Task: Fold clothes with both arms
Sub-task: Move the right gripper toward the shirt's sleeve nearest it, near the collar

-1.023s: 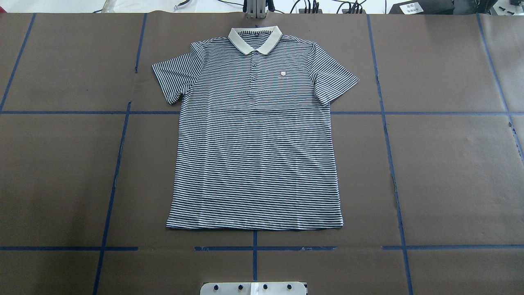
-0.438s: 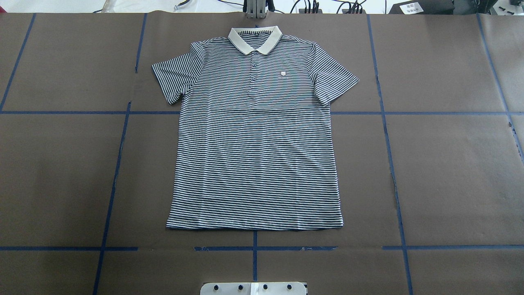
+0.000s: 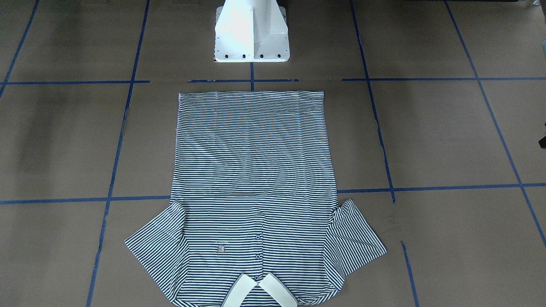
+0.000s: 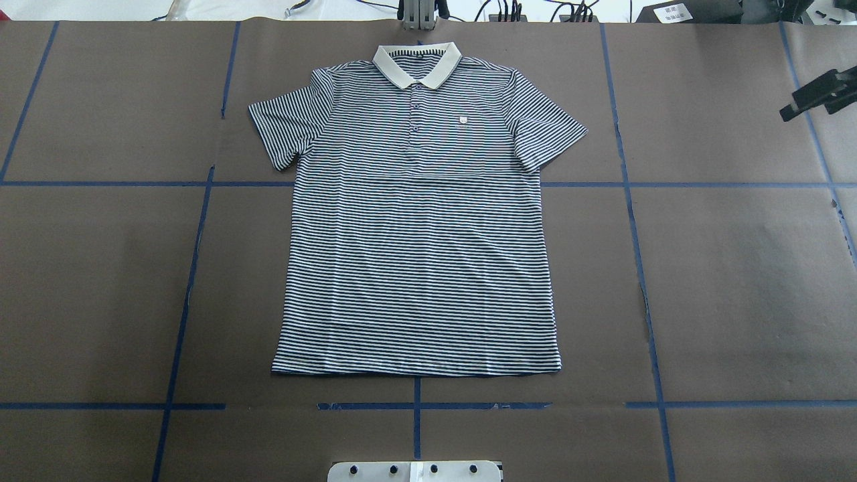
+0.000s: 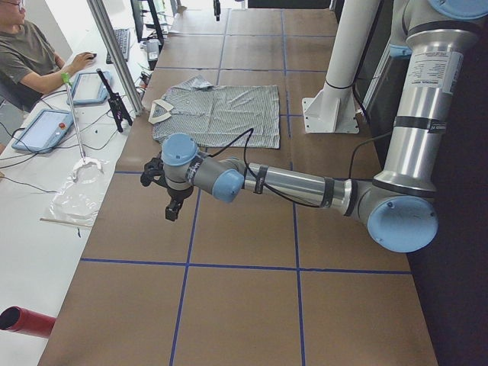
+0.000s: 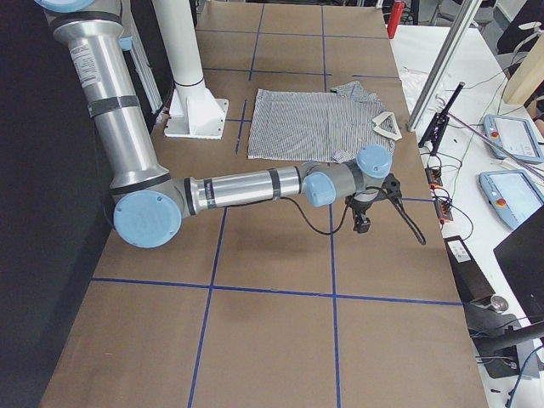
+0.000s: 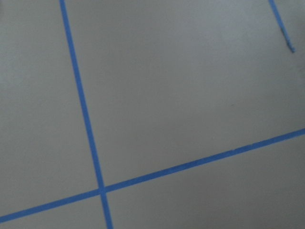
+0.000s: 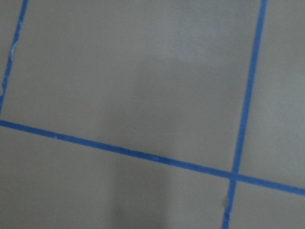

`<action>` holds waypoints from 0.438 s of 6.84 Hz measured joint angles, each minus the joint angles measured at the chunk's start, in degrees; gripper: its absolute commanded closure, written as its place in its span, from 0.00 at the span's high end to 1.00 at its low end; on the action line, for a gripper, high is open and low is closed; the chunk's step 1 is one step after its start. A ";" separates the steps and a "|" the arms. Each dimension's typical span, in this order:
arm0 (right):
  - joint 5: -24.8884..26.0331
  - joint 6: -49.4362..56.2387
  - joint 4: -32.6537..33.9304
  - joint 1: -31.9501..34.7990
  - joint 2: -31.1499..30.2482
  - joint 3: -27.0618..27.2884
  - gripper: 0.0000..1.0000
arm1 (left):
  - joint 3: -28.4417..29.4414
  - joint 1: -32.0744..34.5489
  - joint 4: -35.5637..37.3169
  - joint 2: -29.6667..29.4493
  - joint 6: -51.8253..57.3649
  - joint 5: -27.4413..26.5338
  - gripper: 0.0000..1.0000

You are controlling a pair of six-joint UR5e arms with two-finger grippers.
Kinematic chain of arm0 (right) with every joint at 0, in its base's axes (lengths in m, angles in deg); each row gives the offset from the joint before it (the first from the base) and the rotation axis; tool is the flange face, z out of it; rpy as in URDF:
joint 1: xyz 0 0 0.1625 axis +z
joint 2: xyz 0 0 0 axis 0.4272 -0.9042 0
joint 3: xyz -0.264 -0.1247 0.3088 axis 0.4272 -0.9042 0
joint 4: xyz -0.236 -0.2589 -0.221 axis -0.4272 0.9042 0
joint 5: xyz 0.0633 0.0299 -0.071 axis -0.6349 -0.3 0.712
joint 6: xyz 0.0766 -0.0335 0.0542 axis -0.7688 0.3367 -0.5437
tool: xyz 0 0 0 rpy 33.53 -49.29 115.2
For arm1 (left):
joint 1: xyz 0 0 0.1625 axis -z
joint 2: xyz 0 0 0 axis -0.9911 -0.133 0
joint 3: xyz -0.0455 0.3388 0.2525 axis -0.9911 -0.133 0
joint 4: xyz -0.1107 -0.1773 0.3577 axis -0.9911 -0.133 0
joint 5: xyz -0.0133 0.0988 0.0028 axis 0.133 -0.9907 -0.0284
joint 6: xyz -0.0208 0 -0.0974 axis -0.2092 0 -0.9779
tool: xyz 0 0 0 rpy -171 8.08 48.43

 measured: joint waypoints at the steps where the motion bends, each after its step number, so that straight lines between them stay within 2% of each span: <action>1: 1.08 -8.56 -5.27 -3.53 4.34 -3.85 1.00 | 2.76 -1.95 -2.83 -2.62 -2.47 -0.20 1.00; 2: 5.06 -18.31 -11.42 -8.14 7.72 -6.86 1.00 | 4.53 -4.60 -6.44 -3.94 -5.54 -1.19 1.00; 3: 11.58 -26.05 -16.19 -13.54 10.36 -9.21 0.99 | 5.39 -6.09 -9.79 -4.47 -9.26 -2.43 1.00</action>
